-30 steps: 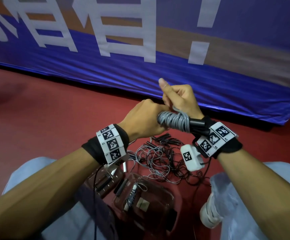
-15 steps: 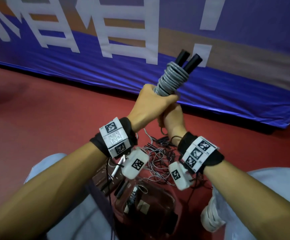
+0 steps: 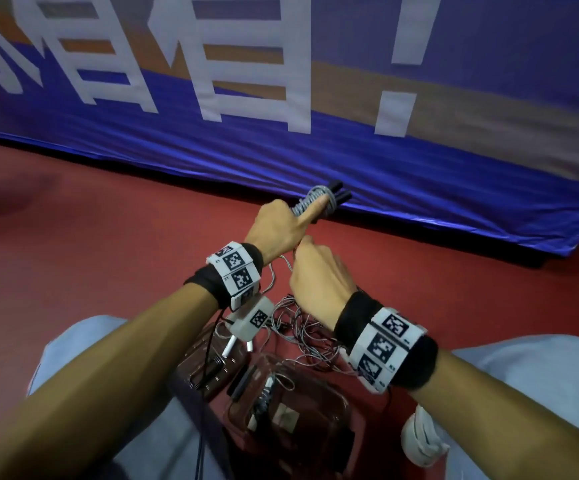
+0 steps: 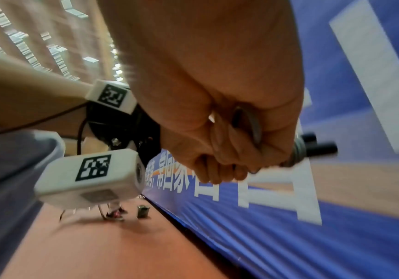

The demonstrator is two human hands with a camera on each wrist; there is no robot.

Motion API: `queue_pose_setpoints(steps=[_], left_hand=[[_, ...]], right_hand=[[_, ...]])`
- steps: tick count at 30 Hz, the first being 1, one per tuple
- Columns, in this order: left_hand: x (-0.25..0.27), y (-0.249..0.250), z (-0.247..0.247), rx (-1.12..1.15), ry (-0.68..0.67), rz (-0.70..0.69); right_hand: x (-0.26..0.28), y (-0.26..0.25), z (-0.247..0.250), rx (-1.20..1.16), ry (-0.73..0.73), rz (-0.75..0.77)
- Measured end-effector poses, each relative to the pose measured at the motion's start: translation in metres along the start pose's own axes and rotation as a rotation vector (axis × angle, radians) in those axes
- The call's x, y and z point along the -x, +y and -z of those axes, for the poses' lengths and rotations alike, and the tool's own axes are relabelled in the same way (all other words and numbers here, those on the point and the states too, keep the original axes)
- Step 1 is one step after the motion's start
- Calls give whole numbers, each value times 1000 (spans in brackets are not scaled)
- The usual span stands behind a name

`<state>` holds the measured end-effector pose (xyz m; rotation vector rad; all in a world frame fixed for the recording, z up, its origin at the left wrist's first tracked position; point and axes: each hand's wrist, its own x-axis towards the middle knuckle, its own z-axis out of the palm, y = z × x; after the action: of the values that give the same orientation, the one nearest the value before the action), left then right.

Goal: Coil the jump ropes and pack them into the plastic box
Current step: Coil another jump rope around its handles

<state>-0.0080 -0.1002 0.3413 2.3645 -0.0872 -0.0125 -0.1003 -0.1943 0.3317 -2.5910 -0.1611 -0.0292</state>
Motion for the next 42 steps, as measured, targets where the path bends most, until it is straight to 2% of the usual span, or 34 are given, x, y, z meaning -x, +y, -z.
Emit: queue_pose_setpoints(steps=[2,4,8,12,13,16,19,21,23,25,27,28,32,34,36,38,40,42], left_hand=[[-3,-8,-7,-51,-61,11],[-4,-16,-10,-101,-144,-2],[0,-24,-7,-37,-322,-39],[-1,-33,-10,127,-484,-13],[-1,-35,-11,121,-517,-5],[7,-44,-10,138,-567,-5],[22,-48,-15,181,-666,-15],[30,-40,-17,190,-743,-2],[35,-27,-19,156,-771,57],[38,-12,-19,121,-766,100],[41,0,-19,193,-752,152],[43,5,-19,246,-734,178],[52,10,-24,407,-634,258],[56,8,-24,412,-567,203],[56,6,-21,298,-508,62],[56,8,-19,125,-471,-94],[58,11,-20,50,-436,-150],[57,12,-21,-5,-383,-198]], right_hand=[[8,6,2,104,83,64],[9,4,7,75,156,146],[-4,14,15,-261,-5,226],[-6,21,27,-190,-222,364],[-9,24,26,-172,-234,418],[-14,33,25,-84,-156,653],[-18,38,35,232,-17,852],[-21,39,42,349,68,908],[-25,40,43,282,99,857],[-29,40,42,45,110,730],[-34,43,44,-199,159,597],[-36,45,45,-243,178,548],[-30,40,38,-27,206,446],[-24,34,35,29,255,445],[-23,32,36,59,247,440],[-28,36,39,124,157,426],[-35,42,45,112,10,400],[-42,49,54,-5,-91,368]])
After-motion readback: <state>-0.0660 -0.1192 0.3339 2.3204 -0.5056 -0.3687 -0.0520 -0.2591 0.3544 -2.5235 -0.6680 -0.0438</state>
